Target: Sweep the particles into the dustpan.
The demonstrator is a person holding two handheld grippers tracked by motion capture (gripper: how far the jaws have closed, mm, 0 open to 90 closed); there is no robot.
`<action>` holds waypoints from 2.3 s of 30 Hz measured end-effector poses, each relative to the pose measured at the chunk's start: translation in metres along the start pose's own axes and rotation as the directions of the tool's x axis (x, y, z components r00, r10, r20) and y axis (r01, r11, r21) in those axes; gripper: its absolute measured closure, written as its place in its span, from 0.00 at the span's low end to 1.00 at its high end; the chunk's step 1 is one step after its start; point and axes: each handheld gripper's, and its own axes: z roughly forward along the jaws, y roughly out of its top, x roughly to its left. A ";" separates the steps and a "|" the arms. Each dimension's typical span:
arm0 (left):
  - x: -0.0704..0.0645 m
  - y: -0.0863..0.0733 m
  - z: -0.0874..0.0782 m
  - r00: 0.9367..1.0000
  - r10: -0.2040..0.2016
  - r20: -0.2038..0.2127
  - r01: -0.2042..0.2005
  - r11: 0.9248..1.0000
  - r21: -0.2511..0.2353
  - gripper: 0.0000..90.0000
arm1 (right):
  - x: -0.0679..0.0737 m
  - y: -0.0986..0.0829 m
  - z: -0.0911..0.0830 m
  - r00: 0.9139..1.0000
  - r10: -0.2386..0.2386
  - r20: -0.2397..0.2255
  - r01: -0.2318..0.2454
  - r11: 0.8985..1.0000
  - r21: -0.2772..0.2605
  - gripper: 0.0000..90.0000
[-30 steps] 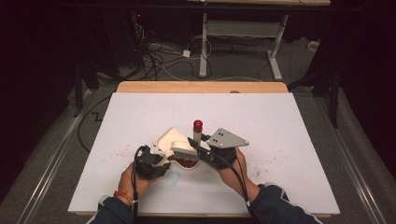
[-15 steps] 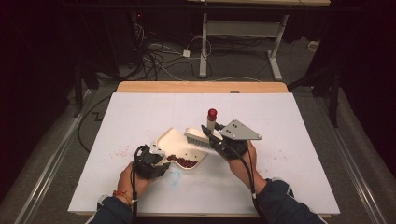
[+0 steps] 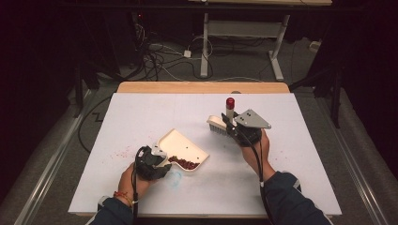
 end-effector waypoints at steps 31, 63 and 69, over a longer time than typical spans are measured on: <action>-0.007 0.008 0.007 1.000 -0.022 -0.005 0.022 1.000 -0.015 0.71 | 0.094 0.008 -0.019 0.958 -0.005 -0.288 -0.009 0.999 -0.048 0.78; 0.016 -0.002 0.004 0.995 -0.090 -0.041 0.089 0.996 -0.031 0.71 | -0.020 0.002 -0.080 0.985 -0.007 -0.173 -0.007 0.997 -0.081 0.78; 0.017 -0.003 0.004 0.995 -0.094 -0.043 0.092 0.995 -0.032 0.71 | -0.045 -0.007 -0.098 0.985 -0.005 -0.174 -0.005 0.998 -0.056 0.78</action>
